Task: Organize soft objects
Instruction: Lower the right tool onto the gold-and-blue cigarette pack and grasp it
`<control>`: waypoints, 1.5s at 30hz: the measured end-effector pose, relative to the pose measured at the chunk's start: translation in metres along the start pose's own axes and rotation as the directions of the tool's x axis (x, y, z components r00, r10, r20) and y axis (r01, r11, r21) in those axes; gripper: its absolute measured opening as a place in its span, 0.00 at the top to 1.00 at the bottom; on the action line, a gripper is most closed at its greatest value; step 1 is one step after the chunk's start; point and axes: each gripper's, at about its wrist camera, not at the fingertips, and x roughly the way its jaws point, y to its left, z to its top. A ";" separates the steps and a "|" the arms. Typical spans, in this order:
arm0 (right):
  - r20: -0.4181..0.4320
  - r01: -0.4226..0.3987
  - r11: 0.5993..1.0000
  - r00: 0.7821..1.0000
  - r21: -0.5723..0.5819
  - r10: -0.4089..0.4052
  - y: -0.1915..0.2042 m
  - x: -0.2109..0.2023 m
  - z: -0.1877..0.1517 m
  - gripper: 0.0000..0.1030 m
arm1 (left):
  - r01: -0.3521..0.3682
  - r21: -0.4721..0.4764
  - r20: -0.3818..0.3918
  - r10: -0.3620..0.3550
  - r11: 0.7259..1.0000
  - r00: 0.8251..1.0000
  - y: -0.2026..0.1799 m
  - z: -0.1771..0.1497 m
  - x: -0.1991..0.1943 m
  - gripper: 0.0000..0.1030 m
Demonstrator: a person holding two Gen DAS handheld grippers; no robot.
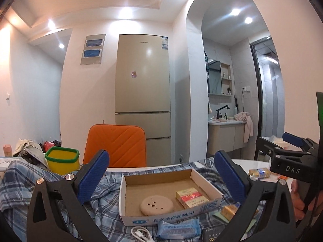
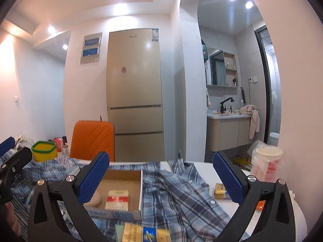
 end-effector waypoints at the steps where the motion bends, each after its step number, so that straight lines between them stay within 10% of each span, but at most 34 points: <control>1: -0.005 0.000 1.000 1.000 -0.008 0.000 0.001 0.000 -0.002 0.00 | 0.003 0.000 -0.007 -0.003 1.000 1.000 -0.001 -0.002 0.000 0.00; 18: -0.273 -0.001 1.000 0.962 0.025 0.007 -0.004 0.033 -0.027 0.00 | 0.021 -0.001 -0.098 -0.021 1.000 0.995 -0.005 -0.012 0.011 0.00; 30: -0.541 -0.138 0.972 0.811 0.191 0.222 -0.017 0.077 -0.062 0.09 | 0.039 -0.002 -0.158 -0.039 0.999 0.987 -0.006 -0.016 0.023 0.00; 45: -0.746 -0.152 0.963 0.610 0.222 0.268 -0.007 0.113 -0.103 0.09 | 0.047 0.010 -0.250 -0.043 0.999 0.967 -0.010 -0.024 0.039 0.00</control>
